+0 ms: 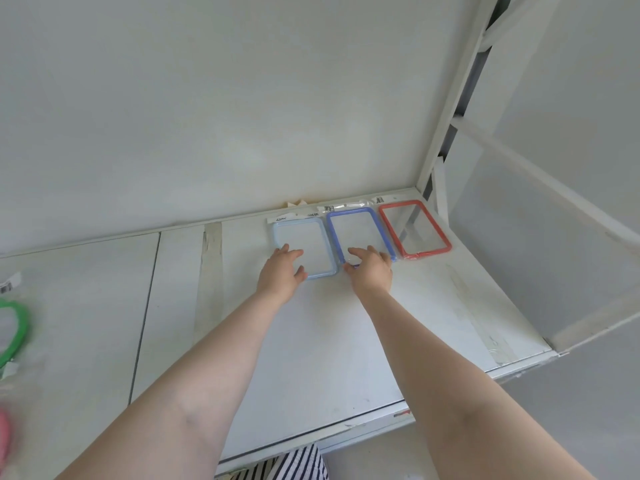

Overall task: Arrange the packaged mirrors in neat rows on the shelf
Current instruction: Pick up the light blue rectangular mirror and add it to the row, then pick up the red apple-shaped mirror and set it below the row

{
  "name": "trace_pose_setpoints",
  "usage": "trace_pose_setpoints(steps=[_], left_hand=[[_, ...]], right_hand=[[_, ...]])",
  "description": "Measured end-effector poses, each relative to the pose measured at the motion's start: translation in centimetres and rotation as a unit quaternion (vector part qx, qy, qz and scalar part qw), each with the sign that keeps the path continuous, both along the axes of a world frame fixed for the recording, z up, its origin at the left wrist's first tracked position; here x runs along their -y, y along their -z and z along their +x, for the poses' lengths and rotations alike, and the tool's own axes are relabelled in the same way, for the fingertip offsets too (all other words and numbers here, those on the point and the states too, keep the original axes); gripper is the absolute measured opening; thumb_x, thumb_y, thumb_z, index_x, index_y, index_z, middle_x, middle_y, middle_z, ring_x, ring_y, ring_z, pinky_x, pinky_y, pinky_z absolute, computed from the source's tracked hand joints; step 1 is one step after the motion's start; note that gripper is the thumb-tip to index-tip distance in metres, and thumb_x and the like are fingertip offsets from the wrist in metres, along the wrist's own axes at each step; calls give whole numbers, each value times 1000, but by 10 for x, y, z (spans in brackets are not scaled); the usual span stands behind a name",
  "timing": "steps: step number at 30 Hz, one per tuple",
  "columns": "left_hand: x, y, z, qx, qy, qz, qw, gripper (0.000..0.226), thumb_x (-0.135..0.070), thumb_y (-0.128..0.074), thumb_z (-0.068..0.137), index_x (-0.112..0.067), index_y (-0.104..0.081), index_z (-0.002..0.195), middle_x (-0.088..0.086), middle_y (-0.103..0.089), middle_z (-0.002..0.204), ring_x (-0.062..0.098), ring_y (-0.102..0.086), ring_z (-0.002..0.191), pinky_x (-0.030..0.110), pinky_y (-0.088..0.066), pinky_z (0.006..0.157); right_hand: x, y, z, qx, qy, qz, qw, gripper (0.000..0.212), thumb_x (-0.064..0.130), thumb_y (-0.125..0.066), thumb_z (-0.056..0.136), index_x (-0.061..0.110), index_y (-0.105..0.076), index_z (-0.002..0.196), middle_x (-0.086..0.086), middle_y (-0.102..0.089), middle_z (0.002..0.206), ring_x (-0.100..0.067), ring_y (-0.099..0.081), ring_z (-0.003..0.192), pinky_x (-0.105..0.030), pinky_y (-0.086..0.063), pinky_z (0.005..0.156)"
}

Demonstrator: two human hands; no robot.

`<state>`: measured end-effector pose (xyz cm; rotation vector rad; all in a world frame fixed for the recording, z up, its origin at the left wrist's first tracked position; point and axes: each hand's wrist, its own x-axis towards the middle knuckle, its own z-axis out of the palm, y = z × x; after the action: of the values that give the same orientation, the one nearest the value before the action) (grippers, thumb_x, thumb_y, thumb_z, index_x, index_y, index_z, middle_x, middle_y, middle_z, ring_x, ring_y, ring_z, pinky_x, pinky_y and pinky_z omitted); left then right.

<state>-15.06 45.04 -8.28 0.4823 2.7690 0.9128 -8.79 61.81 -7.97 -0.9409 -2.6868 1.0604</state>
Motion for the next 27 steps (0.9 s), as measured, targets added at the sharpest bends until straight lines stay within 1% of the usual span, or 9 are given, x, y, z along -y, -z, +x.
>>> trace_pose_setpoints(steps=[1,2,3,5,7,10,14,21,27], left_hand=[[0,-5,4,-4,2,3,1000,49,-19,-60,90,-18,-50,138,9,-40,150,24,-48,131,31,-36,110],[1,-12,11,-8,3,3,1000,47,-17,-59,90,-17,-51,136,7,-48,143,24,-56,121,31,-40,105],[2,-19,19,-11,4,1,1000,45,-15,-58,90,-17,-53,135,6,-54,137,24,-59,115,30,-43,102],[7,-31,38,-11,7,3,1000,42,-9,-56,89,-16,-56,130,4,-60,131,22,-58,118,30,-43,101],[15,-39,64,3,3,1,1000,40,-7,-56,87,-16,-60,125,1,-63,127,20,-57,120,29,-44,101],[34,-44,108,10,1,-34,999,41,-8,-55,86,-18,-60,125,-1,-62,128,18,-56,121,29,-45,100],[68,-53,159,5,-8,-90,996,43,-9,-53,87,-23,-57,128,-2,-59,128,18,-55,120,32,-47,96],[159,-68,204,-21,-58,-145,988,44,-13,-55,87,-24,-55,130,0,-58,127,21,-55,119,31,-45,92],[268,-76,235,-43,-99,-145,984,45,-11,-54,87,-21,-55,131,3,-57,129,23,-54,120,33,-45,93]], right_hand=[[2,-5,5,-4,-5,-7,1000,42,23,-60,92,26,-55,133,-4,-50,142,-24,-36,135,-41,-44,103],[3,-10,11,-4,-15,-12,1000,42,20,-60,91,24,-56,133,-4,-56,135,-24,-43,129,-41,-49,98],[4,-15,18,1,-30,-9,1000,41,18,-60,90,22,-56,131,-4,-59,130,-24,-50,123,-41,-51,93],[7,-26,37,21,-68,14,997,37,15,-58,90,22,-58,126,-2,-59,129,-23,-57,115,-35,-52,90],[14,-34,56,41,-109,48,992,34,13,-55,90,23,-61,122,1,-57,129,-19,-57,115,-31,-48,90],[34,-40,86,54,-177,90,979,33,14,-53,90,24,-60,121,1,-58,123,-18,-54,116,-31,-48,85],[66,-41,119,58,-241,96,964,34,17,-54,90,23,-58,123,0,-58,120,-18,-52,116,-30,-47,80],[136,-50,154,32,-301,123,945,38,21,-57,89,23,-56,127,0,-58,121,-20,-50,119,-32,-49,82],[237,-51,178,11,-330,115,937,38,23,-58,89,23,-56,127,0,-58,123,-20,-50,121,-32,-48,86]])
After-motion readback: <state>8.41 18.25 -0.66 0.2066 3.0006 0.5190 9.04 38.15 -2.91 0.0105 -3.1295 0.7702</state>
